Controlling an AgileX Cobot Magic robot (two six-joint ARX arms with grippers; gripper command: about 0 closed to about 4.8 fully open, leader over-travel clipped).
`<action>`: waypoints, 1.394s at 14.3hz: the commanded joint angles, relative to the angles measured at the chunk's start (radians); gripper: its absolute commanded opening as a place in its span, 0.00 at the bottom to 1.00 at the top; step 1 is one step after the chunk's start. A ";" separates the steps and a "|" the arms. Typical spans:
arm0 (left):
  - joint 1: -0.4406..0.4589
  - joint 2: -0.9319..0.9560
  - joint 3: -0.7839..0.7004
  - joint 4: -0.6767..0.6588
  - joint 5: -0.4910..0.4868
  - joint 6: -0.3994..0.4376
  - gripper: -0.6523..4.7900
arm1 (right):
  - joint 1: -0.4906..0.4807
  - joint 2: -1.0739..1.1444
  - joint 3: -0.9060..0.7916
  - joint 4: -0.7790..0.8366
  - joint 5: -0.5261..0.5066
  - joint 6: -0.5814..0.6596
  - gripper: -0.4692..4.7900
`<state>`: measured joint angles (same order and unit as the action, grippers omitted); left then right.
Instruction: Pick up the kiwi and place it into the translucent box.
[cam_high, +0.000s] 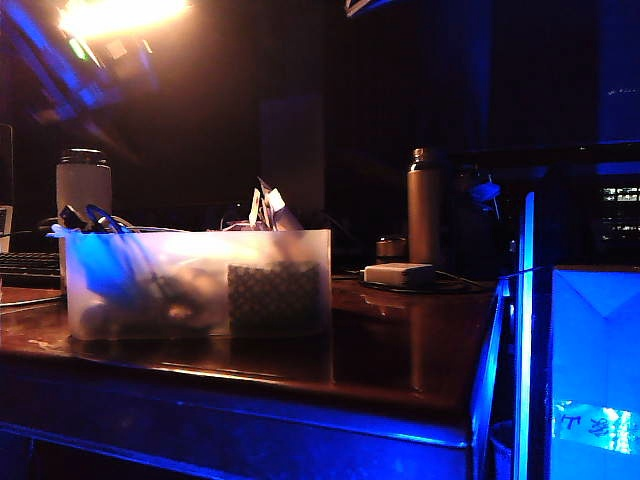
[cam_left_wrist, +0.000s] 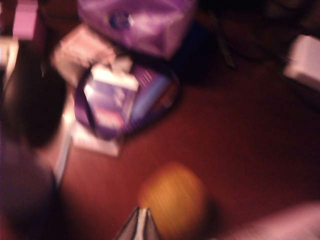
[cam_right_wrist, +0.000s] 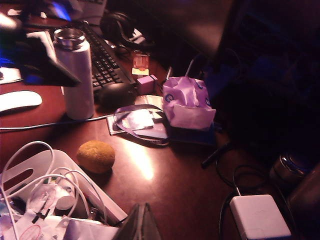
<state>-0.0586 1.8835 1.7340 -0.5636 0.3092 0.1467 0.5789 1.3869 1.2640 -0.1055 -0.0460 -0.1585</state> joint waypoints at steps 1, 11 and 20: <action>-0.013 0.096 0.106 -0.066 0.006 0.042 0.18 | -0.004 -0.003 0.005 0.012 -0.001 0.001 0.09; -0.080 0.156 0.114 -0.207 -0.034 0.035 0.88 | -0.004 -0.003 0.005 0.013 -0.010 0.002 0.09; -0.151 0.240 0.116 -0.185 -0.155 0.030 0.88 | -0.004 -0.003 0.005 0.032 -0.028 0.002 0.09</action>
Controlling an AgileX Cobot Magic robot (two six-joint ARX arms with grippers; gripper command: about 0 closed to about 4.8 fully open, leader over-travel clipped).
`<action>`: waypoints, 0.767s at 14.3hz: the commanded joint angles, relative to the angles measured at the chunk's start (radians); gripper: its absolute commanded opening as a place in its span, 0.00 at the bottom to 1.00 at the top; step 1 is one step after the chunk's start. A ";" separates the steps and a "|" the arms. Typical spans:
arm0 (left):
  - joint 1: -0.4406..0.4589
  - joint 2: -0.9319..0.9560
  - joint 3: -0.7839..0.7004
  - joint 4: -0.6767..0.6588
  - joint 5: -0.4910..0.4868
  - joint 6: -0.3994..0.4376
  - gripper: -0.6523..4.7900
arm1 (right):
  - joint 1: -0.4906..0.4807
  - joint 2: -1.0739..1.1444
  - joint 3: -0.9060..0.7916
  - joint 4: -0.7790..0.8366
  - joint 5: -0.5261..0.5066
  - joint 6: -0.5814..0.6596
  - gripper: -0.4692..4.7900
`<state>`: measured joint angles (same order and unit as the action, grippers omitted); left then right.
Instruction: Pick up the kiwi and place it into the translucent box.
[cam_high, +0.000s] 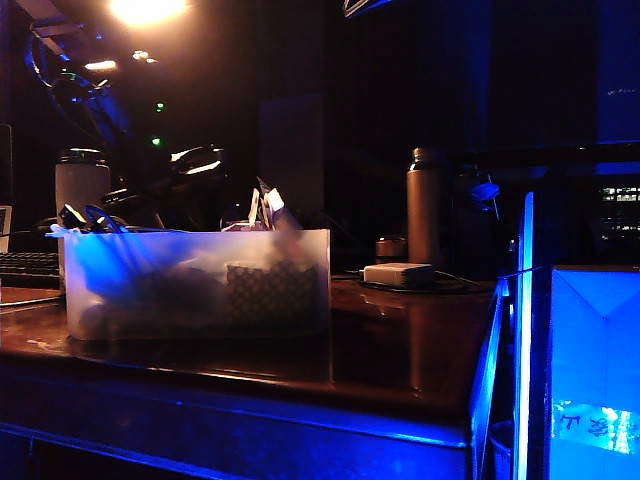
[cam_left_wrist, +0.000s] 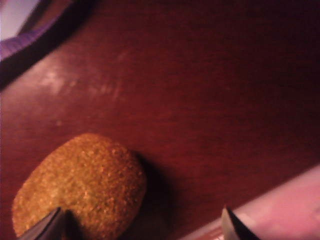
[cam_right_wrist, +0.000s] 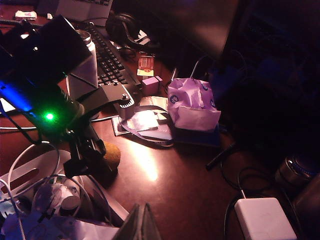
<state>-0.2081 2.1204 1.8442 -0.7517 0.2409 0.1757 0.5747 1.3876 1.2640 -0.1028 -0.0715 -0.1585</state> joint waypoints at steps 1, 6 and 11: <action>-0.001 0.003 0.018 0.002 -0.140 0.004 0.88 | 0.000 -0.003 0.005 0.031 -0.002 0.002 0.09; 0.000 0.010 0.048 0.042 -0.176 0.019 0.88 | 0.000 -0.004 0.005 0.035 -0.003 0.002 0.09; 0.000 0.044 0.047 0.032 -0.174 0.019 0.88 | 0.000 -0.004 0.006 0.055 -0.024 0.013 0.09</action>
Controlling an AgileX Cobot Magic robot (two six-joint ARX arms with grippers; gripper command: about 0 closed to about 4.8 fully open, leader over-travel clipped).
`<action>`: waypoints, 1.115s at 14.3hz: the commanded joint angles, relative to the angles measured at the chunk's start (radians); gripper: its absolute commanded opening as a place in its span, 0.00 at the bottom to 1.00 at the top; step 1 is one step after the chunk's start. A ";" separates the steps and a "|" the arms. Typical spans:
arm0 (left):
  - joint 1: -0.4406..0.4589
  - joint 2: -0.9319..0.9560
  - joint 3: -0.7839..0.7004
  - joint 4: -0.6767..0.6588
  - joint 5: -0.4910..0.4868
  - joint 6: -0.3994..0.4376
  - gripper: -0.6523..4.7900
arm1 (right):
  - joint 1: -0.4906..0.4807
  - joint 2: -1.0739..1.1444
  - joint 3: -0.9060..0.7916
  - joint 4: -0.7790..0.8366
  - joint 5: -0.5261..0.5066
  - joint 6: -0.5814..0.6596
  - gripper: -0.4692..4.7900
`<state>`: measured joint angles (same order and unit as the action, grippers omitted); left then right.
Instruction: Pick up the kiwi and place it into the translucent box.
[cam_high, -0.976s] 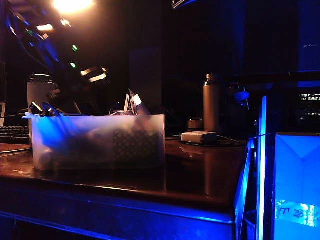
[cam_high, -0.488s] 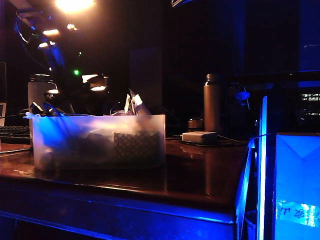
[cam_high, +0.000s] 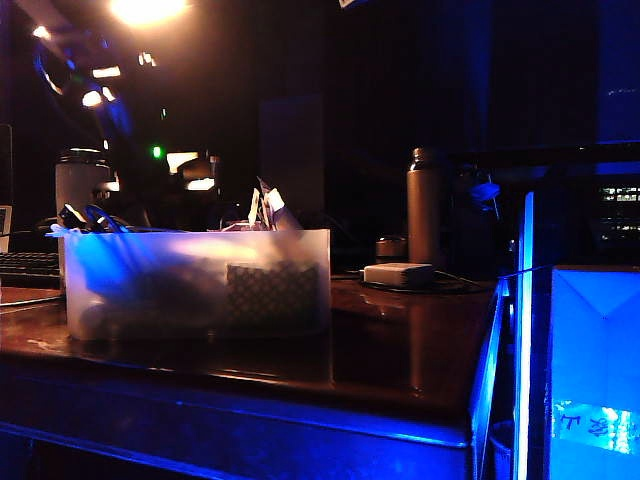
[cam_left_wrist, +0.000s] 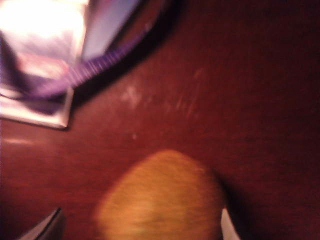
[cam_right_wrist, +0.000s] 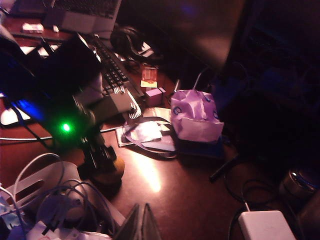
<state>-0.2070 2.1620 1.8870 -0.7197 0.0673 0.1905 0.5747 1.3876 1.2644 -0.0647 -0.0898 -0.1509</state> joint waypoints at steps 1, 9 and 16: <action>-0.001 0.006 0.005 0.002 0.000 0.004 0.88 | 0.000 -0.004 0.005 0.018 -0.006 0.006 0.09; -0.001 0.050 0.005 -0.042 -0.002 0.004 0.77 | 0.000 -0.005 0.005 -0.028 -0.006 0.005 0.09; -0.002 0.048 0.006 0.028 -0.001 0.004 0.55 | 0.000 -0.005 0.005 -0.019 -0.006 0.005 0.09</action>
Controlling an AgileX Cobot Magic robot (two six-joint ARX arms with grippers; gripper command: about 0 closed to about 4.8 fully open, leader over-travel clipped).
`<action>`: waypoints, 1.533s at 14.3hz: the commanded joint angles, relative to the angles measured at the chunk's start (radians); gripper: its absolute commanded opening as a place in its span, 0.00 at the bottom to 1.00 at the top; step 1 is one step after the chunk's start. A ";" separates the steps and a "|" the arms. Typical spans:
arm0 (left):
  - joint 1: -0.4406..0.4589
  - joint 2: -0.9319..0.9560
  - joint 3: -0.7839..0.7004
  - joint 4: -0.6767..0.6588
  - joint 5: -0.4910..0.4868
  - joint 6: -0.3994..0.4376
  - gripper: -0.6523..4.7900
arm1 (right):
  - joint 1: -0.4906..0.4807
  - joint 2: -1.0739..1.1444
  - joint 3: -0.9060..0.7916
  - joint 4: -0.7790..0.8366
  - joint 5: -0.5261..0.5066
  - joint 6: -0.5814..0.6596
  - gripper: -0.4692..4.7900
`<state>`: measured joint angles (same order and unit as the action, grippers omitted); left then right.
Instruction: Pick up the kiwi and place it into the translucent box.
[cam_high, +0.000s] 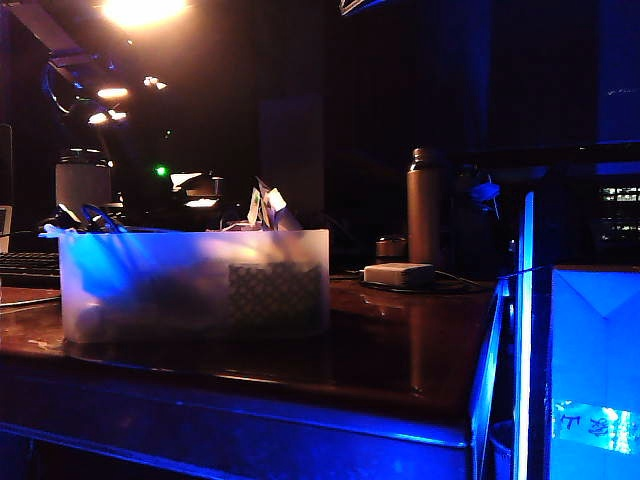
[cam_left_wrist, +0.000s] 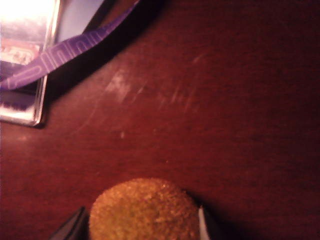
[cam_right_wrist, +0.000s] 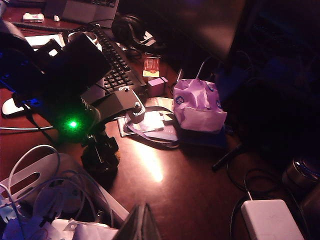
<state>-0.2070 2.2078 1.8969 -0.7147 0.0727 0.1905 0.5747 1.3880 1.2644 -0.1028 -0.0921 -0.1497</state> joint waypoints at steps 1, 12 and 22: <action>-0.003 0.002 0.009 0.019 -0.005 0.003 0.55 | -0.001 -0.004 0.005 0.019 -0.003 0.003 0.09; -0.037 -0.056 0.371 -0.361 0.269 -0.093 0.56 | -0.013 -0.002 0.005 0.016 -0.008 -0.010 0.09; -0.105 -0.128 0.360 -0.657 0.306 -0.005 0.56 | -0.012 0.086 -0.012 -0.240 -0.253 -0.011 0.09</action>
<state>-0.3103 2.0830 2.2585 -1.3701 0.3779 0.1806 0.5621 1.4654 1.2575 -0.3313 -0.3161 -0.1581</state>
